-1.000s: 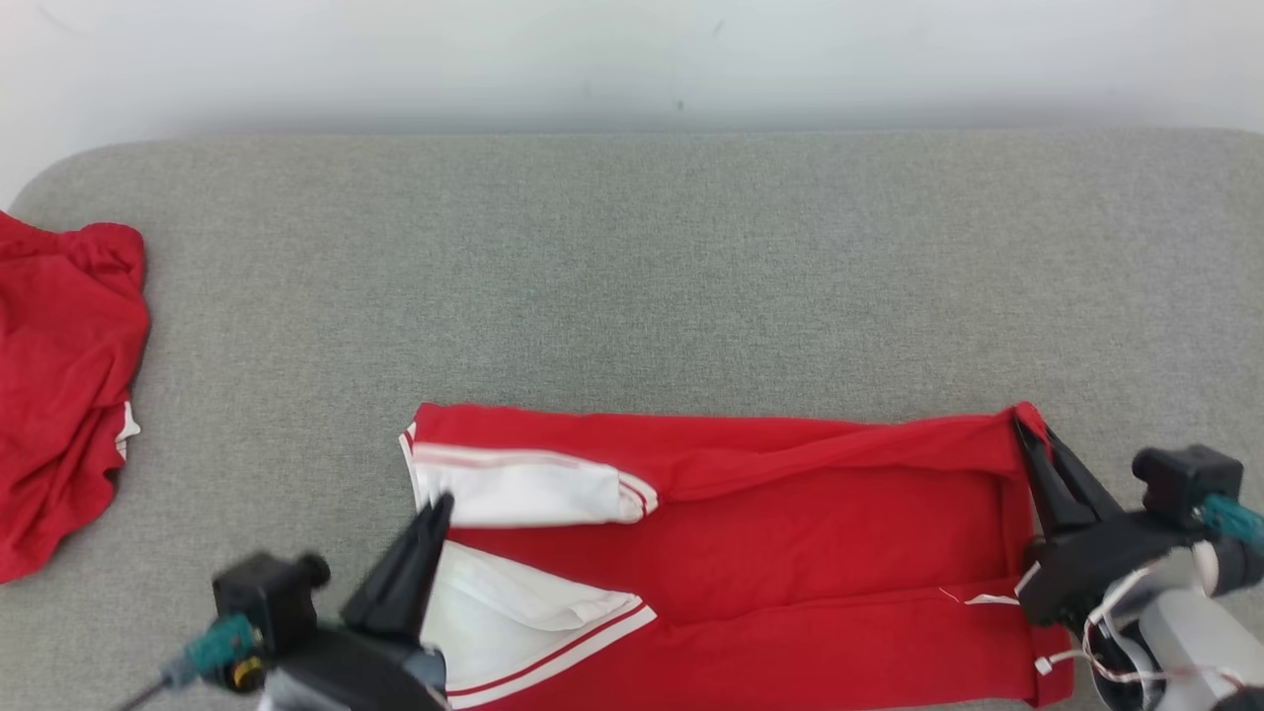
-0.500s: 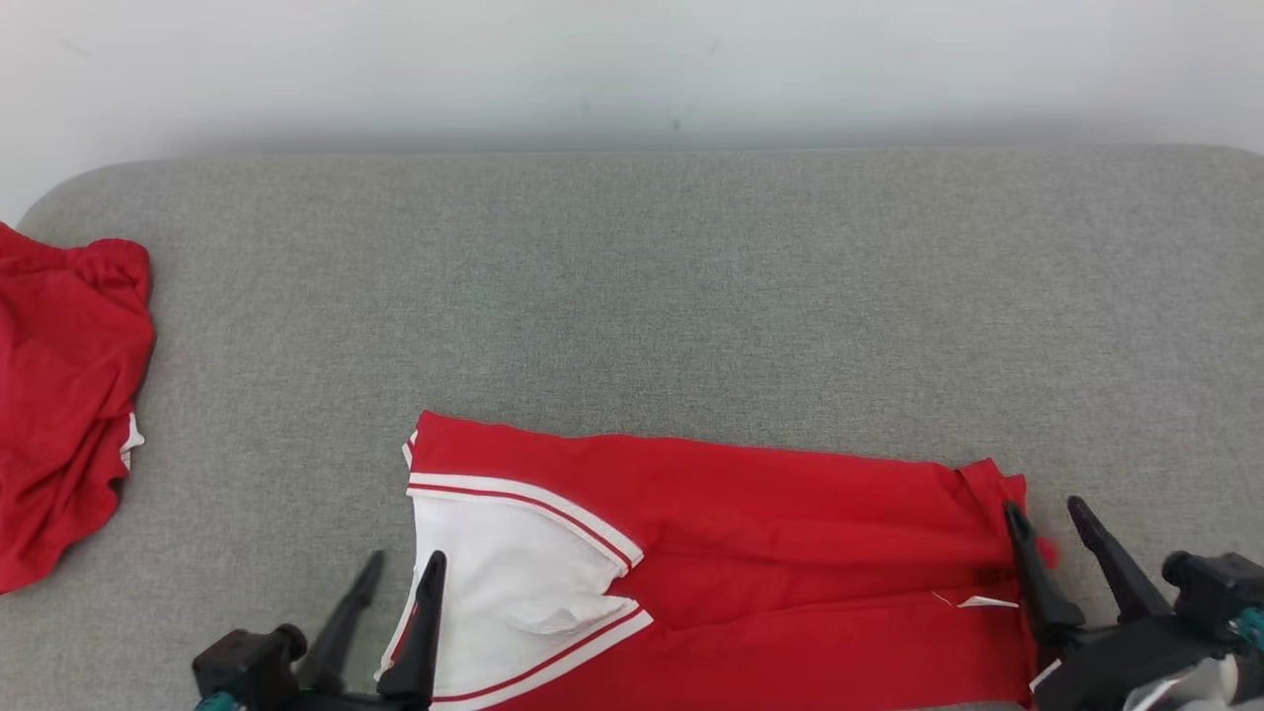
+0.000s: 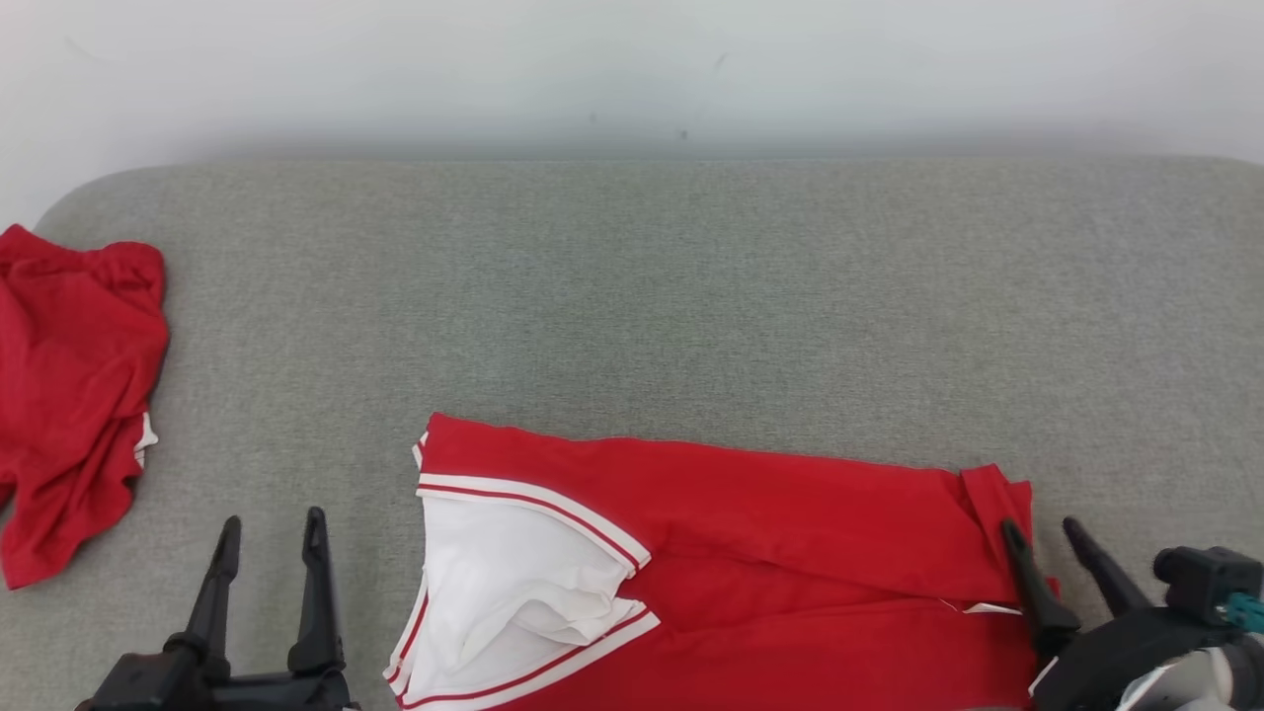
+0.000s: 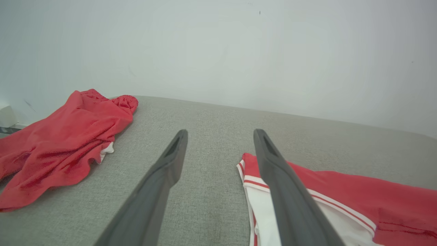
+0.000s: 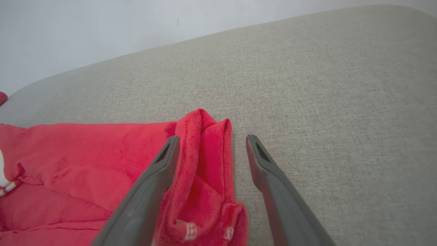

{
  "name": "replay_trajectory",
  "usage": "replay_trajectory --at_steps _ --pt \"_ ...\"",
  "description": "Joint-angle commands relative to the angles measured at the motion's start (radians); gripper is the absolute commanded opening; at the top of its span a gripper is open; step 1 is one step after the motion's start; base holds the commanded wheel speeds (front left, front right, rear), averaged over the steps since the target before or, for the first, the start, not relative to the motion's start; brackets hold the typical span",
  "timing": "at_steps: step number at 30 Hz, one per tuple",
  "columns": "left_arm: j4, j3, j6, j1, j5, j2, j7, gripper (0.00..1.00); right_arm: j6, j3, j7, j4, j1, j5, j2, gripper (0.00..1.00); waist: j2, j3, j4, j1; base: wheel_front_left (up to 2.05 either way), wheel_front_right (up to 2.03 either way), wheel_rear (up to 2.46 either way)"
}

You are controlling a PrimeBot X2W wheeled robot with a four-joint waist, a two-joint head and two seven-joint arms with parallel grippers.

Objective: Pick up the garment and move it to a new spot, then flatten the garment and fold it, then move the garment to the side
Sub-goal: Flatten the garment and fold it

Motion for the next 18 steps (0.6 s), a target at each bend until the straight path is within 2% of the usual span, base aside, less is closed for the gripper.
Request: replay_trajectory --at_steps 1,12,13,14,18 --pt "-0.006 0.035 -0.01 0.02 0.036 -0.03 -0.003 1.0 -0.003 0.01 0.024 0.034 -0.013 -0.006 0.009 1.0 0.0 -0.003 0.01 -0.0001 0.0 0.0 0.0" --pt "0.008 0.13 -0.06 0.064 0.146 -0.102 -0.003 1.0 -0.003 0.034 0.089 0.182 -0.031 -0.016 0.051 1.0 0.0 -0.007 0.029 -0.0001 0.0 0.0 0.0" --pt "0.01 0.136 -0.061 0.064 0.149 -0.106 -0.003 1.0 -0.003 0.041 0.096 0.187 -0.028 -0.014 0.055 0.46 0.0 -0.008 0.029 -0.0001 0.0 0.0 0.0" --pt "0.011 0.141 -0.065 0.065 0.151 -0.109 -0.003 1.0 -0.003 0.045 0.092 0.188 -0.027 -0.009 0.058 0.02 0.0 -0.009 0.029 -0.0001 0.0 0.0 0.0" --pt "0.019 0.154 -0.074 0.071 0.162 -0.116 -0.003 1.0 -0.003 0.051 0.077 0.193 -0.039 0.003 0.059 0.0 0.0 -0.017 0.022 -0.0001 0.0 0.0 0.0"
